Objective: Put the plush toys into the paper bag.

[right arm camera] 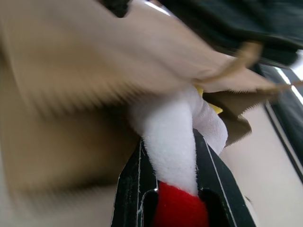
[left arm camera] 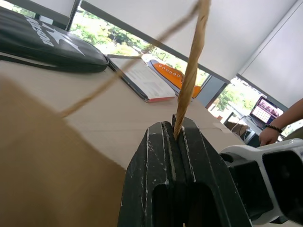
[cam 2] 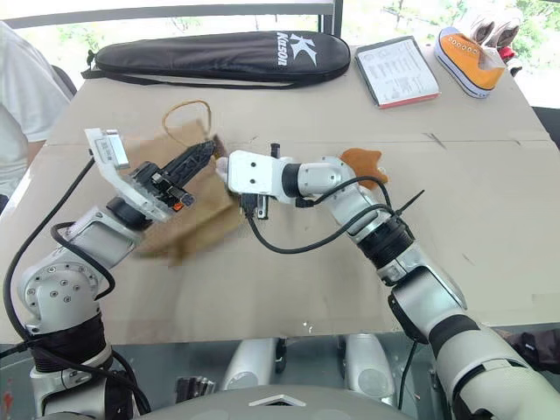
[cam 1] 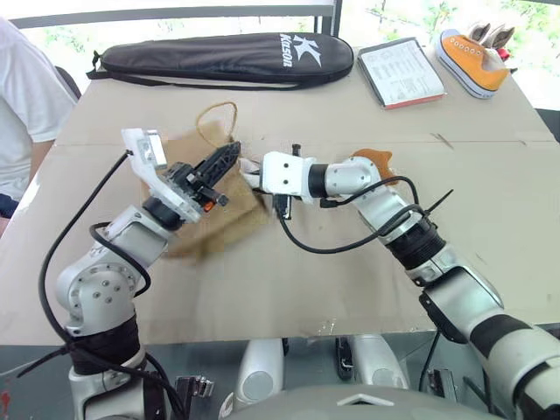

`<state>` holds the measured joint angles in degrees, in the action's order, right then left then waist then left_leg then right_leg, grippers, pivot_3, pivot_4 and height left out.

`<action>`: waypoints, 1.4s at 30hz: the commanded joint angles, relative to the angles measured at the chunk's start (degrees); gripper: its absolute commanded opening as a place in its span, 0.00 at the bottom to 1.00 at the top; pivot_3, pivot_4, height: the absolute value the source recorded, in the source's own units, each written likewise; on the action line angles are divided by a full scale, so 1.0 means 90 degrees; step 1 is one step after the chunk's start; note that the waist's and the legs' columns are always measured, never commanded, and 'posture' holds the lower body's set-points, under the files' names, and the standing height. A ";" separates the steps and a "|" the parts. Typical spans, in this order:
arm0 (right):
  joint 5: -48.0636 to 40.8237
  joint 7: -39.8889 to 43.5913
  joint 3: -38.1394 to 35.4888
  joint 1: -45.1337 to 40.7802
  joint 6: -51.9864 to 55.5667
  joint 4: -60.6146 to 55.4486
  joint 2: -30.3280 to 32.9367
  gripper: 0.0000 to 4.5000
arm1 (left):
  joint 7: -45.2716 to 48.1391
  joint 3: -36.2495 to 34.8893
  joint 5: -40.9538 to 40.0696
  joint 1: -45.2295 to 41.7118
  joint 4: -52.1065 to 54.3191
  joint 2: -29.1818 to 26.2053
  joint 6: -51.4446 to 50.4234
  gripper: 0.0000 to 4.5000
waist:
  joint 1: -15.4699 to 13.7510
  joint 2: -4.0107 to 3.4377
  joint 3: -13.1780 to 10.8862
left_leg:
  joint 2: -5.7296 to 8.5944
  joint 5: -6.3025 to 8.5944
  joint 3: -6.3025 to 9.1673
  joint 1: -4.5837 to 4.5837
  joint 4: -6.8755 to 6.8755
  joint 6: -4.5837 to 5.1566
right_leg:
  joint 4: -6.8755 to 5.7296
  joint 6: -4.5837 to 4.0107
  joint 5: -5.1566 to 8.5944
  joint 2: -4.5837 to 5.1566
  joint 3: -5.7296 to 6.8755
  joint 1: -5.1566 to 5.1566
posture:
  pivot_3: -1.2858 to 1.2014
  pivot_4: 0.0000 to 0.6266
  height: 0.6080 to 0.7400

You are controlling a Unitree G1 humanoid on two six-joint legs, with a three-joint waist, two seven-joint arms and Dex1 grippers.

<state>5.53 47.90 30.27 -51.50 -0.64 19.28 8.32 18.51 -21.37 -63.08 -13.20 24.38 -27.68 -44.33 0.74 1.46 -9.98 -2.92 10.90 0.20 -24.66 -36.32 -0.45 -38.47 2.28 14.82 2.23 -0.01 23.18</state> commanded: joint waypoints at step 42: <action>-0.0638 -0.0563 -0.1074 0.0635 0.1463 0.0733 -0.1314 0.00 | 0.3444 0.1538 0.3206 -0.0342 -0.0278 -0.1137 0.2915 0.00 | 0.0063 -0.0004 -0.0003 | -0.0029 0.0000 -0.0030 -0.0002 0.0006 -0.0001 | -0.0002 -0.0007 -0.0004 -0.0031 -0.0034 0.0024 | 0.52 0.24 1.00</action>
<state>1.65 43.29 22.52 -44.17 13.69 25.41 -2.31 49.26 -6.53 -33.83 -16.61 19.64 -38.11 -19.22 1.31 1.43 -10.00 -3.18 10.90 -0.07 -24.71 -36.25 -0.46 -38.50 2.21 14.79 1.95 -0.32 23.43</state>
